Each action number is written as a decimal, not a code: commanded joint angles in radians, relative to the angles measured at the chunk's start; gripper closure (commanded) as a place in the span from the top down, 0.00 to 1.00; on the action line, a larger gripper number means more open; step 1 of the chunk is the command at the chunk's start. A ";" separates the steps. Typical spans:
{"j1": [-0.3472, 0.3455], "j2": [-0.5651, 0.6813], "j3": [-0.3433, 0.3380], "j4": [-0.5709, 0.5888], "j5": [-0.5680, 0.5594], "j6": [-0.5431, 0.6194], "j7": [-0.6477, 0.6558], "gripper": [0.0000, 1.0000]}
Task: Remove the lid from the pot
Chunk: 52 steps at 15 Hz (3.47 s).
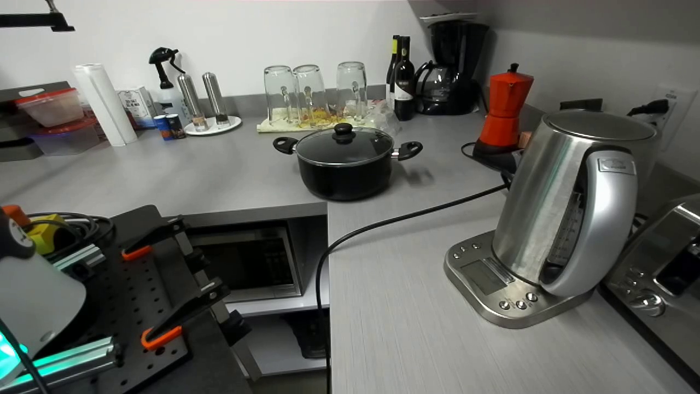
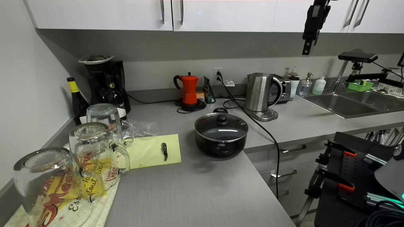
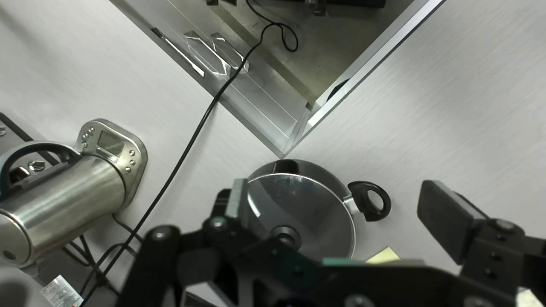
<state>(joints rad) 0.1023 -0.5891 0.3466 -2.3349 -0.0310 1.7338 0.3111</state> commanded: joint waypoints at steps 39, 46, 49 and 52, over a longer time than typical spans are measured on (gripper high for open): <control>-0.030 0.852 -0.241 0.346 -0.157 0.410 -0.602 1.00; -0.028 0.990 -0.228 0.446 -0.164 0.404 -0.694 1.00; -0.027 1.042 -0.222 0.485 -0.165 0.403 -0.731 1.00; -0.028 1.088 -0.217 0.521 -0.165 0.400 -0.760 1.00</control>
<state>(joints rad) 0.0740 0.4434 0.1232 -1.8760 -0.1850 2.1428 -0.4087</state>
